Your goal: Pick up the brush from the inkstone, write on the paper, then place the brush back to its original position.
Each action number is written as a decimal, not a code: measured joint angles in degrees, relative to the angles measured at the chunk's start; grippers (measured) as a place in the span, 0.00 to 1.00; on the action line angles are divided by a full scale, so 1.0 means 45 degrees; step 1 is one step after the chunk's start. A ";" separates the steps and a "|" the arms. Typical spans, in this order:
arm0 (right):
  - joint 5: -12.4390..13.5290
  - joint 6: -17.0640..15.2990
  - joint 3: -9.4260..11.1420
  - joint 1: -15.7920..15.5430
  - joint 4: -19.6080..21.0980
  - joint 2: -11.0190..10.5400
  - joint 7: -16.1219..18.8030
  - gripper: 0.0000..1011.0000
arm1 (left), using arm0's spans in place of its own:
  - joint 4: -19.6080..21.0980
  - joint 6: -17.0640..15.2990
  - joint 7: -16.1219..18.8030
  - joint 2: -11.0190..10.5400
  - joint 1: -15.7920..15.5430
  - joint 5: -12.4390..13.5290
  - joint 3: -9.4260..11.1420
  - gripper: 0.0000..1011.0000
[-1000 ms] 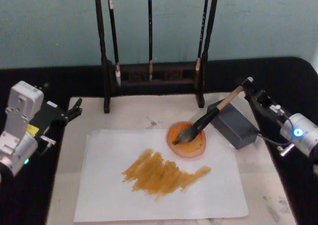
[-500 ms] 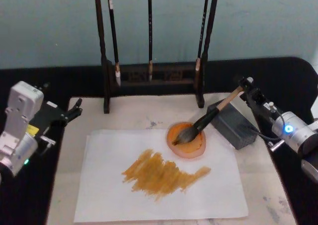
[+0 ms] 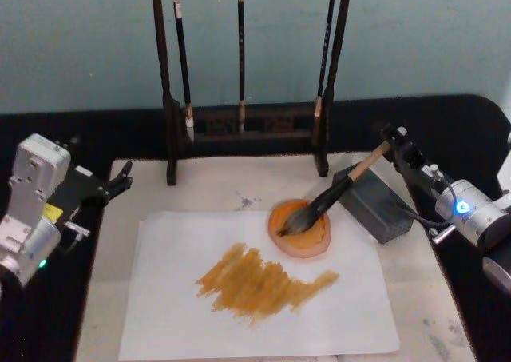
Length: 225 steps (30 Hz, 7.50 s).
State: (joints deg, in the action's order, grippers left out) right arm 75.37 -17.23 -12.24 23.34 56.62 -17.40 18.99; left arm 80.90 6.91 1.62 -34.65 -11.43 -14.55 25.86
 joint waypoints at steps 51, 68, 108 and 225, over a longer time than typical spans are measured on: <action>0.0401 -0.0110 -0.0135 -0.0208 0.0582 -0.0285 -0.0120 0.16 | 0.0000 0.0000 0.0000 0.0000 0.0001 0.0000 0.0000 1.00; 0.0470 -0.0221 -0.0920 -0.0294 0.2208 -0.1201 -0.0169 0.16 | 0.0000 0.0000 0.0000 0.0000 0.0000 0.0000 0.0000 1.00; -0.6520 0.2660 -0.4977 -0.0198 0.7150 -0.2923 0.1075 0.16 | 0.0000 0.0000 0.0000 0.0000 0.0000 0.0001 0.0000 1.00; -0.9902 0.3898 -0.4118 -0.0973 0.7633 -0.1266 0.2980 0.16 | 0.0000 0.0000 0.0000 0.0000 0.0001 0.0000 0.0000 1.00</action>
State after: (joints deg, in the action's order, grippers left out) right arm 30.81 0.31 -30.77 18.97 90.96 -23.09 32.39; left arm 80.90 6.91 1.62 -34.65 -11.43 -14.55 25.86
